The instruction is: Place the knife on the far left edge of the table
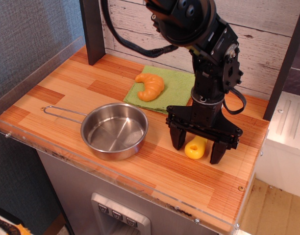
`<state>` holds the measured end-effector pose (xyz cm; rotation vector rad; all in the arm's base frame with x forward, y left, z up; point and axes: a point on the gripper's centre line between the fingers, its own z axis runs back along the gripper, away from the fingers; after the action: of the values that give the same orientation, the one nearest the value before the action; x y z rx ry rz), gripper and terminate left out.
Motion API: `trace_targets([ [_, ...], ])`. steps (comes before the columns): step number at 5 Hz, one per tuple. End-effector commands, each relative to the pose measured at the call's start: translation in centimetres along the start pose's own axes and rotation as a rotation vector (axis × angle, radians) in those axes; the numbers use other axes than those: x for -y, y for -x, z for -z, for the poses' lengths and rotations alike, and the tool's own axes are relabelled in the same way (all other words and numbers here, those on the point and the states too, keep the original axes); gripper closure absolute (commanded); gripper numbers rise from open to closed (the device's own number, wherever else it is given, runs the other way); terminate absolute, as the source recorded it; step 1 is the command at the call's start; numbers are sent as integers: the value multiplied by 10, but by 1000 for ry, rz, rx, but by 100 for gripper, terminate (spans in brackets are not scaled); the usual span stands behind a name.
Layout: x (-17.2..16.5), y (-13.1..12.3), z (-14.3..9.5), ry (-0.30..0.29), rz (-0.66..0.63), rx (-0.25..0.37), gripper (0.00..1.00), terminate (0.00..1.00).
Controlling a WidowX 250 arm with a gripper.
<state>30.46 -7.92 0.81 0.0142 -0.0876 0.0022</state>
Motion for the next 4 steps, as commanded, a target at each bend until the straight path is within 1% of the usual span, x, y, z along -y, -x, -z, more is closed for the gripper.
trace_targets([
  [1, -6, -5, -7, 10, -10, 31, 100, 0],
  [2, -8, -8, -21, 7, 23, 40, 100, 0],
  [3, -21, -16, -71, 40, 53, 128, 100, 0],
  [4, -70, -33, -119, 81, 11, 198, 100, 0],
])
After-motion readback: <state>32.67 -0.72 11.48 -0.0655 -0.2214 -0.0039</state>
